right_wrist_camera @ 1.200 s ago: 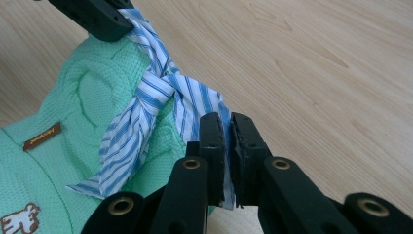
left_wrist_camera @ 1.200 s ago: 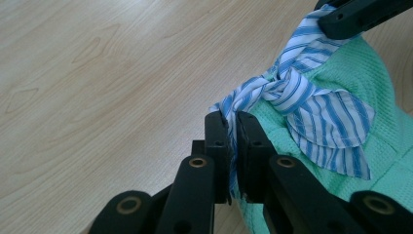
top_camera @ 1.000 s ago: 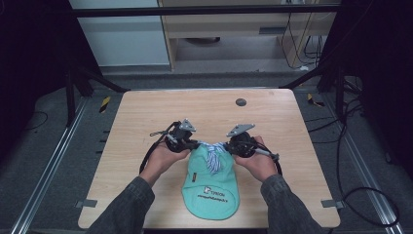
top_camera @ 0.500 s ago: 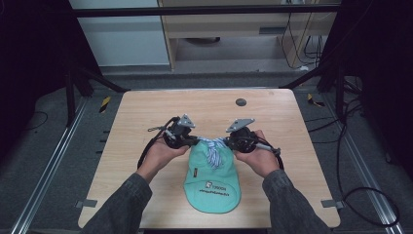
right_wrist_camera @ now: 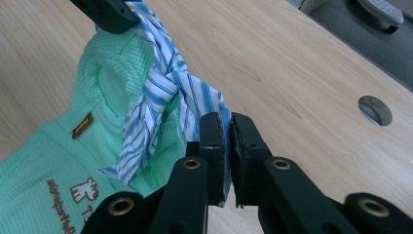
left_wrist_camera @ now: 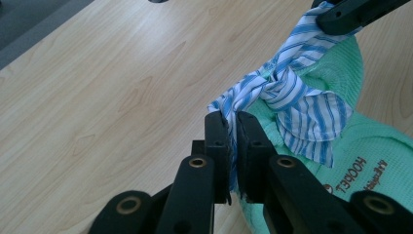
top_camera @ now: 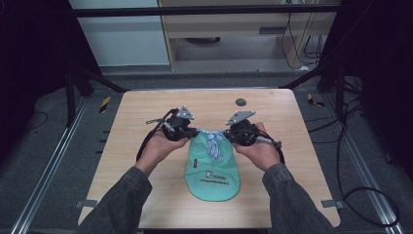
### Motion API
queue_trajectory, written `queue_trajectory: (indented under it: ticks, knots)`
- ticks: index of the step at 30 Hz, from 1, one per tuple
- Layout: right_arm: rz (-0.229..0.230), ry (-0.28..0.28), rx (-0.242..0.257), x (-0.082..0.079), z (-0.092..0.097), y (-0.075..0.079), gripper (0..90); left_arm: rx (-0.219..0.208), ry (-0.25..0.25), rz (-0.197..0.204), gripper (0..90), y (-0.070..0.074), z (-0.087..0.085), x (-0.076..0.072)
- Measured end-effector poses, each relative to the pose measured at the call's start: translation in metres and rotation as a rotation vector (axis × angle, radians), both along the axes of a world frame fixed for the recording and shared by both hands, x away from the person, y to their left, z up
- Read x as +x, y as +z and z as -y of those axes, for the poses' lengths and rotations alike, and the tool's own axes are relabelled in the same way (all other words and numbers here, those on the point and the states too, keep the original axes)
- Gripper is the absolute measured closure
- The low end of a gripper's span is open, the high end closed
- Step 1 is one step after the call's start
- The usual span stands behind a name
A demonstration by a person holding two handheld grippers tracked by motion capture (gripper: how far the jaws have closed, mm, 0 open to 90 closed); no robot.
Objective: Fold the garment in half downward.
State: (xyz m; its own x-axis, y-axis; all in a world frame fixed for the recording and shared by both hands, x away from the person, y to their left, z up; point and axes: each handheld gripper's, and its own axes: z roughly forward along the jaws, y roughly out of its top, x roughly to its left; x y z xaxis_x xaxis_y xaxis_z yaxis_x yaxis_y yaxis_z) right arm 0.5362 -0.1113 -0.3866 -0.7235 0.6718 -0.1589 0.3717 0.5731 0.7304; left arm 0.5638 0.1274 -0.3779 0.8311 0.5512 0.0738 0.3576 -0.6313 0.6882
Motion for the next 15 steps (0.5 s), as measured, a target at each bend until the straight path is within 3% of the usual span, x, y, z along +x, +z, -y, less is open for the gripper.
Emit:
queue_trajectory:
  ticks: [15]
  knots:
    - [0.009,-0.006,-0.019,0.0035,0.0037,0.007,84.5,0.006,-0.004,0.018,84.5,0.0078,0.0065,0.006]
